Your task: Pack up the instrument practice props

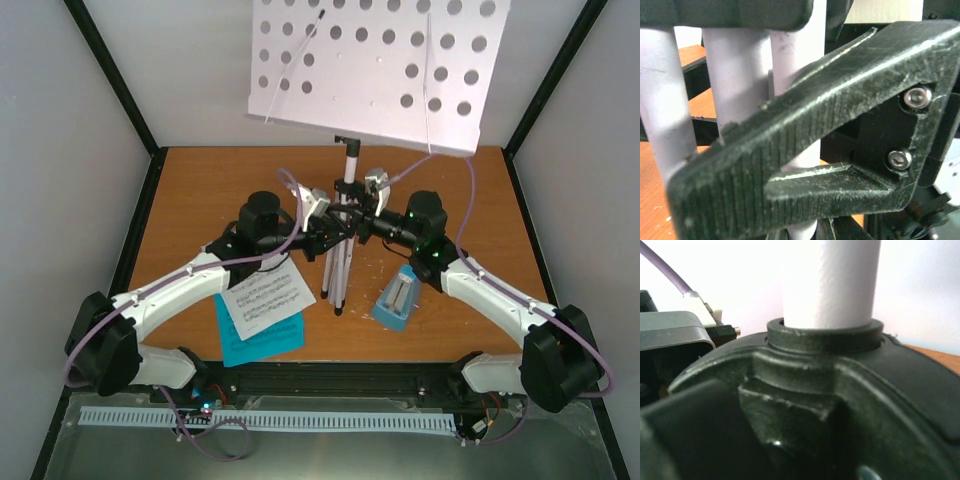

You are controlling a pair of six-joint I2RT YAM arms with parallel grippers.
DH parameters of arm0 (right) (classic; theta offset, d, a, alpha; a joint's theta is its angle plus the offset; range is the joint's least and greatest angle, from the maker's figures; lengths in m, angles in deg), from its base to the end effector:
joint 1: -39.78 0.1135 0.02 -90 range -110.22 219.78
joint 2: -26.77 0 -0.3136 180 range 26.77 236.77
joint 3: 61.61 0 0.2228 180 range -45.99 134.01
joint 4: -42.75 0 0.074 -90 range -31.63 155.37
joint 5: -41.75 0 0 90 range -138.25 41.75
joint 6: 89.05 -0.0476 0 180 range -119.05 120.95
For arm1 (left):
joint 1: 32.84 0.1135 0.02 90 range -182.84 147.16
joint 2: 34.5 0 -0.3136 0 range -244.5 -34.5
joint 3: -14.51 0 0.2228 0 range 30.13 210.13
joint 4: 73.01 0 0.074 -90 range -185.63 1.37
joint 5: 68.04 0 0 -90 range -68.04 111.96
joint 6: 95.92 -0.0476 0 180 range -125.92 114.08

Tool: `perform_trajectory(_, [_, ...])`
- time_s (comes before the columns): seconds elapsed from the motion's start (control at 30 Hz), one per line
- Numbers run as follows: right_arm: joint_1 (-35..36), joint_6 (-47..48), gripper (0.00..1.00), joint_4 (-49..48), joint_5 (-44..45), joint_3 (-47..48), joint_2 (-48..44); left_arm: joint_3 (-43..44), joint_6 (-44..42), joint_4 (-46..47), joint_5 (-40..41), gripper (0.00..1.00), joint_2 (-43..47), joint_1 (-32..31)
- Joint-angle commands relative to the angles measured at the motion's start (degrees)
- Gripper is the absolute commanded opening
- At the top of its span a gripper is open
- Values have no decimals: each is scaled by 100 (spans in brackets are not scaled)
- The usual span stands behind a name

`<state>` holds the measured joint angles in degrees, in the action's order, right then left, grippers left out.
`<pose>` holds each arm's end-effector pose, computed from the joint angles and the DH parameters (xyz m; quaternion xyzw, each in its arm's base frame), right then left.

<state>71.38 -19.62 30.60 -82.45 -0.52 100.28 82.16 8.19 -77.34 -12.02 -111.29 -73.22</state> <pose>0.2091 0.1600 0.3657 -0.2716 0.6544 0.4837 0.5139 0.1950 -0.2008 0.3570 0.3469 0.6901 -0.4751 0.4215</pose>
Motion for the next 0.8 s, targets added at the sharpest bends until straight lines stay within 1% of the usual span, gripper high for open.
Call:
perform_trajectory(0.0, [315, -757, 3, 643, 411, 828, -213, 814, 916, 186, -266, 0, 534, -99])
perform_trajectory(0.07, [422, -1151, 3, 909, 543, 859, -156, 728, 1357, 57, -322, 0, 670, -100])
perform_trajectory(0.17, [597, -1629, 3, 985, 613, 737, -4, 502, 1965, -128, -248, 0, 846, -102])
perform_trajectory(0.33, [775, -1763, 3, 1403, 812, 796, 472, -86, 2697, -162, 14, 0, 1104, -101])
perform_trajectory(0.47, [839, -1822, 3, 1462, 731, 885, 1021, -444, 2963, -151, 464, 0, 1166, -96])
perform_trajectory(0.63, [841, -1725, 3, 1512, 765, 966, 1613, -805, 3042, -11, 1088, 0, 1076, -101])
perform_trajectory(0.77, [840, -1515, 3, 1750, 618, 1290, 2228, -1005, 3122, 135, 1475, 0, 872, -85])
